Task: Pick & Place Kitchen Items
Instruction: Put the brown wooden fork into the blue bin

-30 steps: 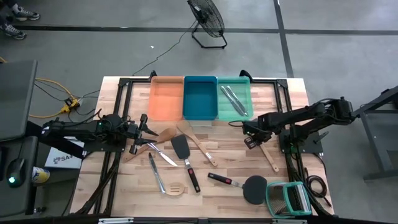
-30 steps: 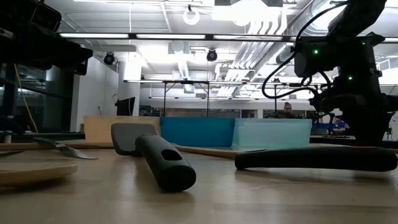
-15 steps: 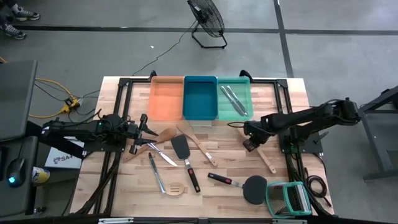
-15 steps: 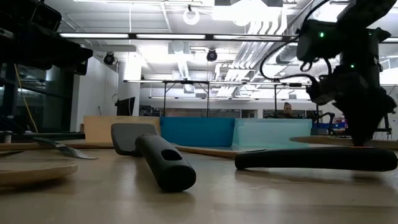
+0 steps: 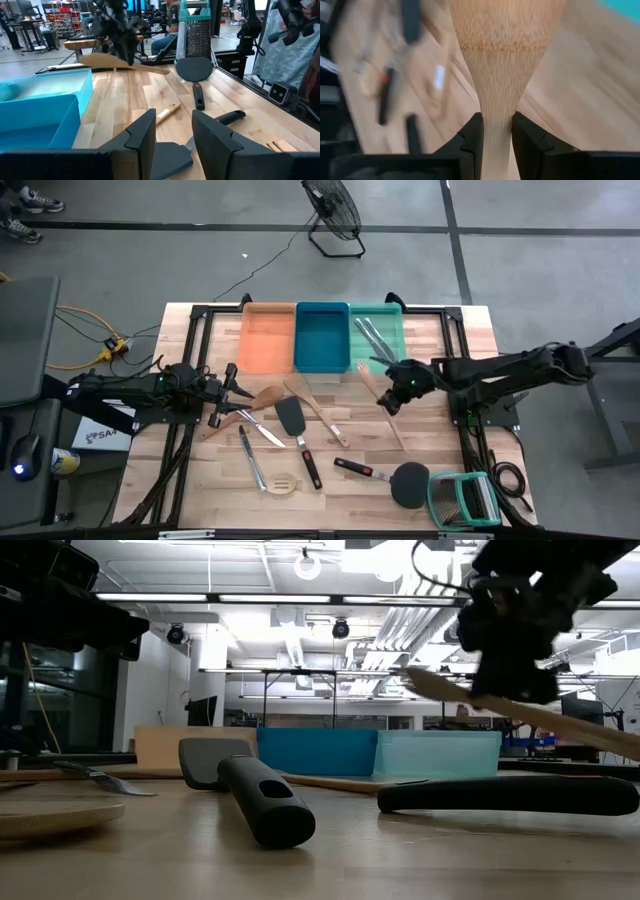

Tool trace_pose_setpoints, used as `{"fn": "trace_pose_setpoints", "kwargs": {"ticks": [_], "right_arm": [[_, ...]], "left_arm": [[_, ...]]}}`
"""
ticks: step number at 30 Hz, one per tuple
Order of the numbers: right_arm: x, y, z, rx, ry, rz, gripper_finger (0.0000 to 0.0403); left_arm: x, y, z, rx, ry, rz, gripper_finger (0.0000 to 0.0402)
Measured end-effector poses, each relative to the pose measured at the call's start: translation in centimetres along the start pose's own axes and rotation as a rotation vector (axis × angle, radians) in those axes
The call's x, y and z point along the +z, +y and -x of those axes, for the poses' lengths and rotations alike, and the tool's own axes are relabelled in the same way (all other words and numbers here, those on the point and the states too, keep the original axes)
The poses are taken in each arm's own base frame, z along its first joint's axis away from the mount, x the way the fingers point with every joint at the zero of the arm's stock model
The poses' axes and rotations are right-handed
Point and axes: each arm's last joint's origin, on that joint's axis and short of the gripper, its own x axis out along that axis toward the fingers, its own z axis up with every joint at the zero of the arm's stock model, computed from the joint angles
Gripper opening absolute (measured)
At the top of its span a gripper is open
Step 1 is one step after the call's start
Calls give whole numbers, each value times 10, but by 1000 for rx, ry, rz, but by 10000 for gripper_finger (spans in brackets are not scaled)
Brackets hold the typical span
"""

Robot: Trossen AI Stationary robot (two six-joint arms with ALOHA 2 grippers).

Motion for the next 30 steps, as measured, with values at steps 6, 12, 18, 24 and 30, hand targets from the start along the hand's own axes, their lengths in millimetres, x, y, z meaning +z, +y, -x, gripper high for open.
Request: {"fn": "trace_pose_setpoints", "kwargs": {"ticks": [6,12,18,24,30], "right_arm": [[27,15,13,84,-115,116,70],[61,31,30,97,-222,249,70],[92,41,31,89,-267,358,70],[129,50,23,71,-299,424,70],[173,50,11,45,-331,407,70]], "left_arm": [[0,0,0,0,0,0,125],[0,0,0,0,0,0,125],[0,0,0,0,0,0,125],[0,0,0,0,0,0,125],[0,0,0,0,0,0,125]]}}
